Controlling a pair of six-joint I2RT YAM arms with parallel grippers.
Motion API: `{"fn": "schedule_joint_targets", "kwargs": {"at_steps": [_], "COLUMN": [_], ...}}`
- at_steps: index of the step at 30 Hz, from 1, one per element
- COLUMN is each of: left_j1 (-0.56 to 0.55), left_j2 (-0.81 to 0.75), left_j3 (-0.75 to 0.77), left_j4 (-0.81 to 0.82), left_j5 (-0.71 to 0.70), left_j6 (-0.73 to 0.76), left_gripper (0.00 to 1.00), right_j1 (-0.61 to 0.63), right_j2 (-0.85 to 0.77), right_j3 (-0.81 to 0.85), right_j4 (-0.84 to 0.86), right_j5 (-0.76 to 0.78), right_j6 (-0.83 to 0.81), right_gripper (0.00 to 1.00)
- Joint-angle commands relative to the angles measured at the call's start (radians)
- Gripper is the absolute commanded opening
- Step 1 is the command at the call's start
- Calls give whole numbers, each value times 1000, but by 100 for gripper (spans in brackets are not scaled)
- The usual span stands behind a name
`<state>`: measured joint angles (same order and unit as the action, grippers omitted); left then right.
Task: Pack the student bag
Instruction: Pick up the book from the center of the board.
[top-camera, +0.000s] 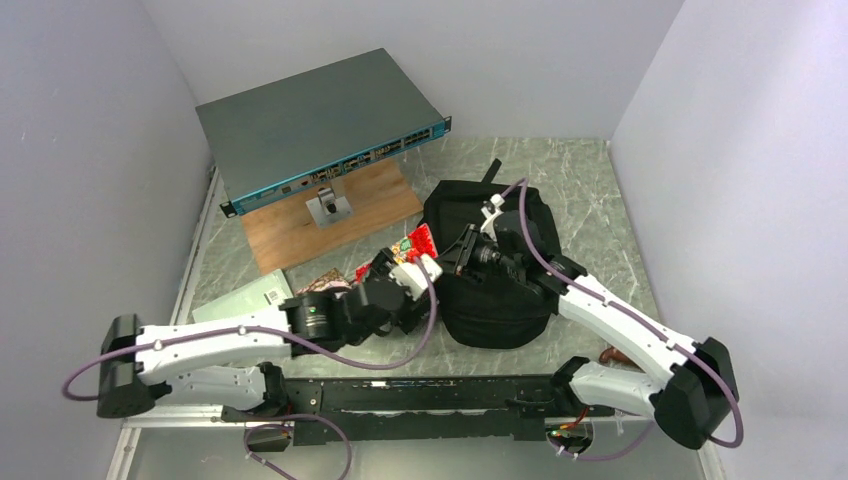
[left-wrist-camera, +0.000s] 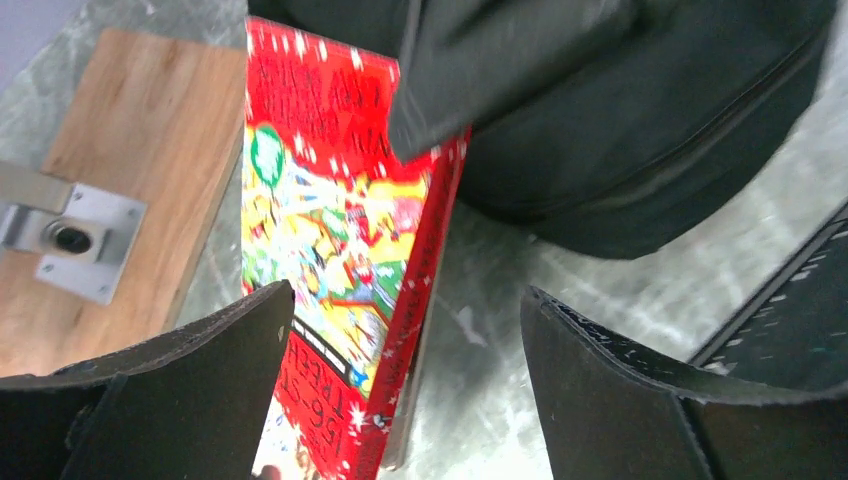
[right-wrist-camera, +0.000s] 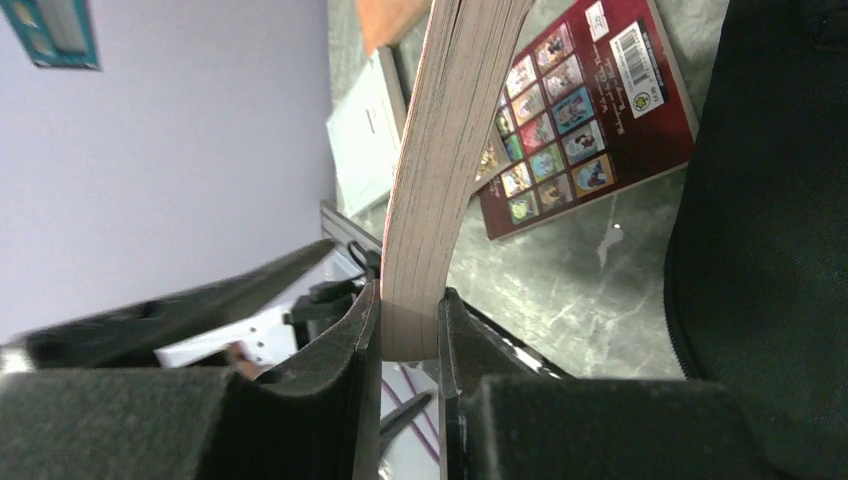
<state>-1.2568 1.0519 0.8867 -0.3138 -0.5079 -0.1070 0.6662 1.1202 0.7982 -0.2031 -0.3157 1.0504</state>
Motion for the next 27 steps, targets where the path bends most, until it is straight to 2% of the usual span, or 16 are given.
{"fn": "schedule_joint_targets", "kwargs": {"at_steps": [1,5,7,9,10,14,15,17,20,23,27], "left_j1": [-58,-66,-66,-66,-66,-61,-52,-13,97,227,389], "left_j2": [96,201,239,257,257,194,167,92,-28,-129,-186], "left_j3": [43,89,116,135,140,136,130,110,61,19,15], "left_j4": [-63,-167,-234,-290,-297,-252,-230,-173,-68,26,141], "left_j5": [-221,-366,-437,-504,-509,-427,-374,-220,81,328,492], "left_j6": [63,1,-45,-98,-107,-105,-105,-121,-172,-269,-431], "left_gripper": [88,82,73,59,49,16,10,1,0,0,0], "right_j1": [-8,-10,-10,-10,-10,-17,-22,-27,-30,-30,-30], "right_j2": [-94,-124,-134,-142,-145,-145,-151,-174,-230,-309,-404], "right_j3": [25,23,22,18,18,43,59,66,15,-54,-128], "right_j4": [60,45,42,43,47,19,-15,-67,-69,-49,-3], "right_j5": [42,44,41,34,31,9,23,48,35,-14,-83], "right_j6": [142,167,165,159,149,-9,-74,-227,-382,-437,-379], "right_gripper": [0,0,0,0,0,0,10,38,76,94,99]}}
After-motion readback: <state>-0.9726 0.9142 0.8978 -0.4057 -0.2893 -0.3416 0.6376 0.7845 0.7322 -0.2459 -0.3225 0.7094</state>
